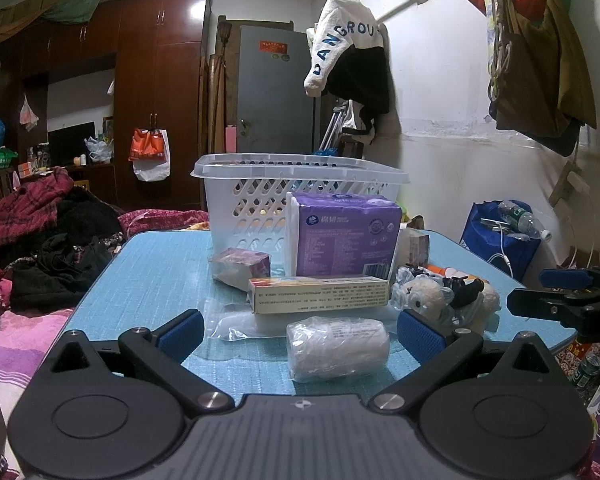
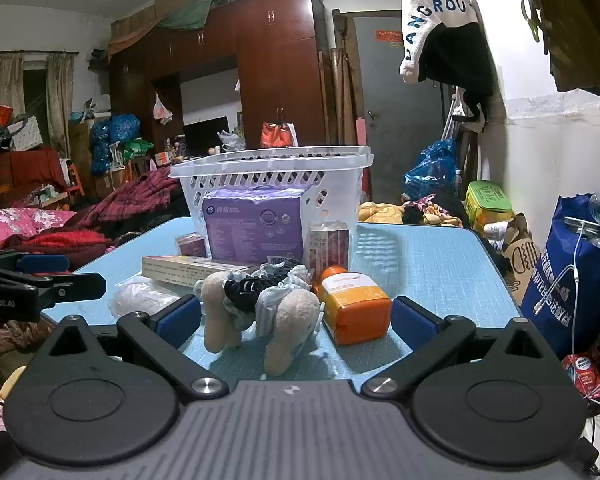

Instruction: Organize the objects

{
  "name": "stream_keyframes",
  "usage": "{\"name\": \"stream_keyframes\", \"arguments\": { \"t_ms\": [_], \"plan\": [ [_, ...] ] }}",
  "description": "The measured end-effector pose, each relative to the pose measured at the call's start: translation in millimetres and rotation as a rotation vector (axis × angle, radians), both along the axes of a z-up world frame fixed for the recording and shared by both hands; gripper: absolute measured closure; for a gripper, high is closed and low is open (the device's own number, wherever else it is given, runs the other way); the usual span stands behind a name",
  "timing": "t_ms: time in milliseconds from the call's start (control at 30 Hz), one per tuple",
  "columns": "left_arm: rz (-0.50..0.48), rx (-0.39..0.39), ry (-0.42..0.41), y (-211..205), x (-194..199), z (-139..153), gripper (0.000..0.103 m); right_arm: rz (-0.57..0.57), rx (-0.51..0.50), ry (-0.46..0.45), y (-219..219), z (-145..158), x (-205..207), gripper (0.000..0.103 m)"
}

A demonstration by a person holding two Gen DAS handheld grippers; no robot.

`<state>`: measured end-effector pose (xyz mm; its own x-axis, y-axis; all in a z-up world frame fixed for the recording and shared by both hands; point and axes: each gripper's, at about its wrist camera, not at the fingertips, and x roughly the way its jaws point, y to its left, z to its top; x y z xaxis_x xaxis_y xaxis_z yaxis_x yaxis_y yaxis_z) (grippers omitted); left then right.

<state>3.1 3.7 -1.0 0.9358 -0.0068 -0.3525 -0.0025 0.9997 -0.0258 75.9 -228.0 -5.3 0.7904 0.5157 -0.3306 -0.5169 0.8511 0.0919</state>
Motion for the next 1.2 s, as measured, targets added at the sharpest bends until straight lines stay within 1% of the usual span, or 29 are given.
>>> {"name": "stream_keyframes", "arguments": {
  "t_ms": [1200],
  "plan": [
    [-0.024, -0.015, -0.002, 1.2, -1.4, 1.0, 0.000, 0.008, -0.005, -0.008, 1.5, 1.1, -1.0, 0.000]
  ]
}}
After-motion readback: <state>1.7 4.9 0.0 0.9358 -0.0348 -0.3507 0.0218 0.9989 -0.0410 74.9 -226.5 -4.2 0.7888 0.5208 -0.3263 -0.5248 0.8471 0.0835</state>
